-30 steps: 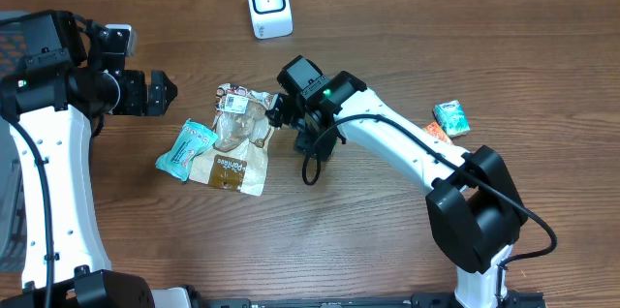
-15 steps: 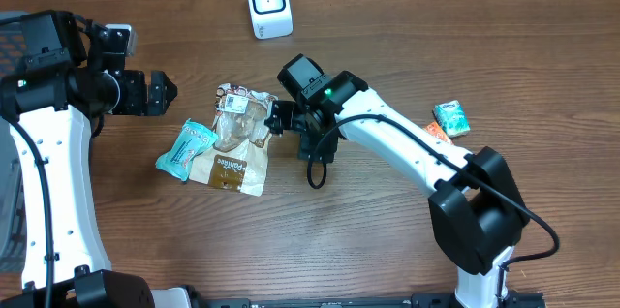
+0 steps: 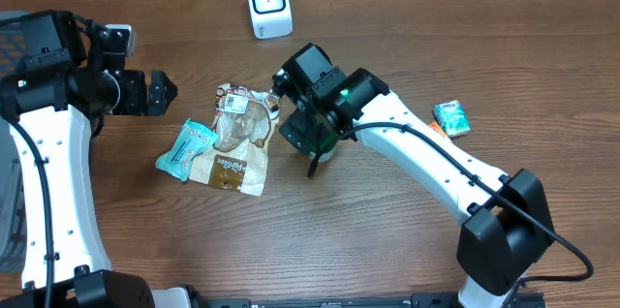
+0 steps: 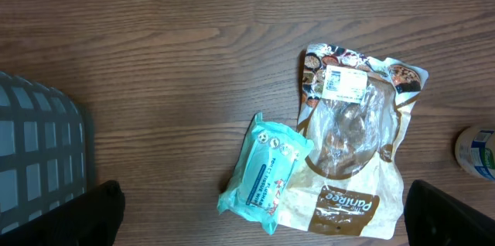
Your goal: Scan the item barcode
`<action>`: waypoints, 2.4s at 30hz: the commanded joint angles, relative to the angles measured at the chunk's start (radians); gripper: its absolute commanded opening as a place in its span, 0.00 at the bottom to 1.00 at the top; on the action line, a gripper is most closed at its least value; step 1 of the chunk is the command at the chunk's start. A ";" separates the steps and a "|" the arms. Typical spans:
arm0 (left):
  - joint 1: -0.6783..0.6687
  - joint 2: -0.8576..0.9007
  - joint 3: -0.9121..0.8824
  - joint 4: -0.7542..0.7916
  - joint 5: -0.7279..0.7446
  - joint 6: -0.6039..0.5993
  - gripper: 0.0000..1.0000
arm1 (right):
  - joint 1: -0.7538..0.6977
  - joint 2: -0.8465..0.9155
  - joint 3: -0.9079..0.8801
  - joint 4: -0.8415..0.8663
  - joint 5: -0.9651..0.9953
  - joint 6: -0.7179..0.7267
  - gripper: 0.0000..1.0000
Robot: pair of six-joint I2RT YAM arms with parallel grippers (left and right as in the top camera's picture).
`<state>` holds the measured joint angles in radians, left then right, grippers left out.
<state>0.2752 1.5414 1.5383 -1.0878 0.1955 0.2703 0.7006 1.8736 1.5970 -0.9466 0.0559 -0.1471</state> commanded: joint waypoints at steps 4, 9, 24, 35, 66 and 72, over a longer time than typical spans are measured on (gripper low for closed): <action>-0.001 -0.006 0.023 0.000 0.011 0.014 1.00 | -0.003 -0.018 -0.028 0.054 -0.003 0.295 1.00; -0.001 -0.006 0.023 0.000 0.011 0.014 1.00 | -0.018 -0.014 -0.046 0.070 -0.003 0.562 1.00; -0.001 -0.006 0.023 0.000 0.011 0.014 1.00 | -0.022 -0.014 -0.187 0.114 0.048 0.854 0.98; -0.001 -0.006 0.023 0.000 0.011 0.014 1.00 | -0.021 -0.014 -0.193 0.105 0.049 0.854 0.75; -0.001 -0.005 0.023 0.000 0.011 0.014 0.99 | -0.022 -0.014 -0.141 0.069 0.031 -0.152 0.31; -0.001 -0.005 0.023 0.000 0.011 0.014 1.00 | -0.022 -0.016 -0.141 0.039 -0.135 -0.455 0.31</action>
<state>0.2752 1.5414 1.5383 -1.0878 0.1955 0.2703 0.6804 1.8709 1.4403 -0.8917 0.0296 -0.3534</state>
